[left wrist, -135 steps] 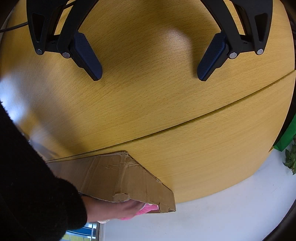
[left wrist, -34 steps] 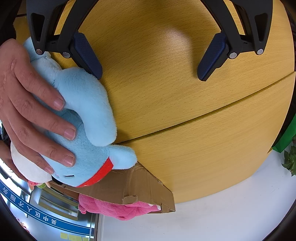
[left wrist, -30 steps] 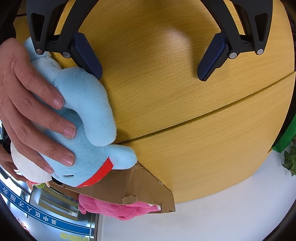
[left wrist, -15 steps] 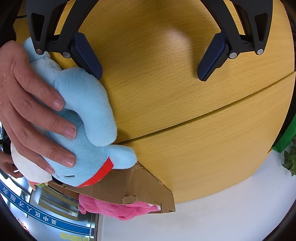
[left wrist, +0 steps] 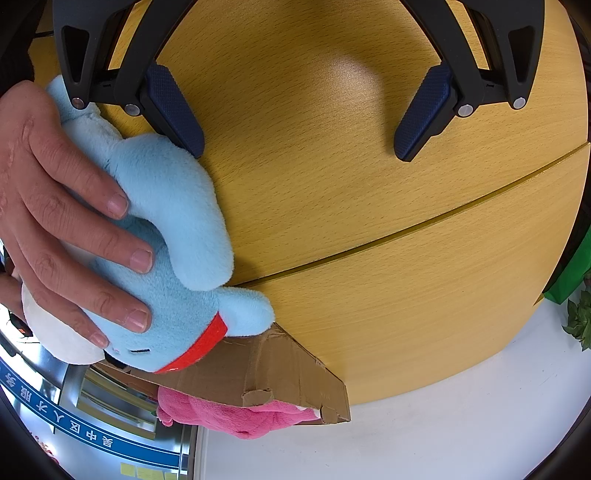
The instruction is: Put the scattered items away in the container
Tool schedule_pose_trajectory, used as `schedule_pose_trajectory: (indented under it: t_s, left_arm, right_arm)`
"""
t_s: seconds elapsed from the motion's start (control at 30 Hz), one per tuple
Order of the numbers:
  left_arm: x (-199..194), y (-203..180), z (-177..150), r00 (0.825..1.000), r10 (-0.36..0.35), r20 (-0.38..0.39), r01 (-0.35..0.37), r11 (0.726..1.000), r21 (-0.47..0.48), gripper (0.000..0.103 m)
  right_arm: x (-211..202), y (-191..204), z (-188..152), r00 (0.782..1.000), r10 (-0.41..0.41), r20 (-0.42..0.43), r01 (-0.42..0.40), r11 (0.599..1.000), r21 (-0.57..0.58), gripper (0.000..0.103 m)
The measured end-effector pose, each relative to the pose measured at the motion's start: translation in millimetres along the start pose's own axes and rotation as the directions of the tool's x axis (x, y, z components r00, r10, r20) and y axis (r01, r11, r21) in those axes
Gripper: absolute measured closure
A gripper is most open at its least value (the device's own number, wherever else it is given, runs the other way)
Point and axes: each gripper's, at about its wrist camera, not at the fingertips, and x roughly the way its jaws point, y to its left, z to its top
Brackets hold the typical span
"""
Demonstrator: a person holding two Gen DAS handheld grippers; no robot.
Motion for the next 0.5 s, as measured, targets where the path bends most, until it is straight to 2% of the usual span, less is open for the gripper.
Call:
schedule_pose_trajectory:
  t_s: [0.5]
  left_arm:
    - [4.6,0.2,4.3,1.000,0.001,0.001,-0.001,1.000,-0.001,0.000]
  right_arm:
    - [2.3,-2.1,0.2,1.000,0.001,0.000,-0.001,1.000,-0.001,0.000]
